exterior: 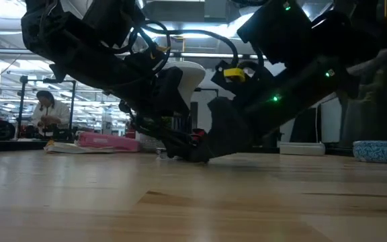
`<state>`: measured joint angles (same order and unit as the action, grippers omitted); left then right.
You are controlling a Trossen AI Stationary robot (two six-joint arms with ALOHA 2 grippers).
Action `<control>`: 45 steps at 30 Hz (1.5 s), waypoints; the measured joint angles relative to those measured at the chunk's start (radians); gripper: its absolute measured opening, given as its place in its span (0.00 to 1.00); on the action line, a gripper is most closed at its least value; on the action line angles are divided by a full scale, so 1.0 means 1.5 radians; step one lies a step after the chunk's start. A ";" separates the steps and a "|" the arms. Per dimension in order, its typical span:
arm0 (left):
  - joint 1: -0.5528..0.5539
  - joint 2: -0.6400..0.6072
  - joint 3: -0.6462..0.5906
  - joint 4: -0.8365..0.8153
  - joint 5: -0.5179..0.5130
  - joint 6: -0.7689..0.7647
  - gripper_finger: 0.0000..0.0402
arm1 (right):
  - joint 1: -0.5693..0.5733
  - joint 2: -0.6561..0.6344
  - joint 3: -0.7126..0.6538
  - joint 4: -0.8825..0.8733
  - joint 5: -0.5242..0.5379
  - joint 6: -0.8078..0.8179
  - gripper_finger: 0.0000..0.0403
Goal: Screw lightbulb
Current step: Insert the lightbulb into the lamp
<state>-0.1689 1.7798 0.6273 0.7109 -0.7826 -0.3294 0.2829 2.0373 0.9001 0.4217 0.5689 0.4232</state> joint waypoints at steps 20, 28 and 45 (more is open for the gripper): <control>-0.001 0.000 0.000 0.003 0.015 -0.002 0.37 | -0.002 -0.035 -0.003 -0.189 0.336 -0.060 0.42; -0.001 0.000 0.000 0.003 0.016 -0.003 0.37 | -0.002 -0.057 -0.003 -0.199 0.391 -0.112 0.42; -0.001 0.000 0.001 0.002 0.010 -0.003 0.37 | -0.001 -0.145 -0.001 -0.041 -0.086 -0.058 0.42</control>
<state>-0.1707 1.7794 0.6281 0.7141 -0.7670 -0.3338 0.2810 1.8201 0.8984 0.3601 0.4394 0.3364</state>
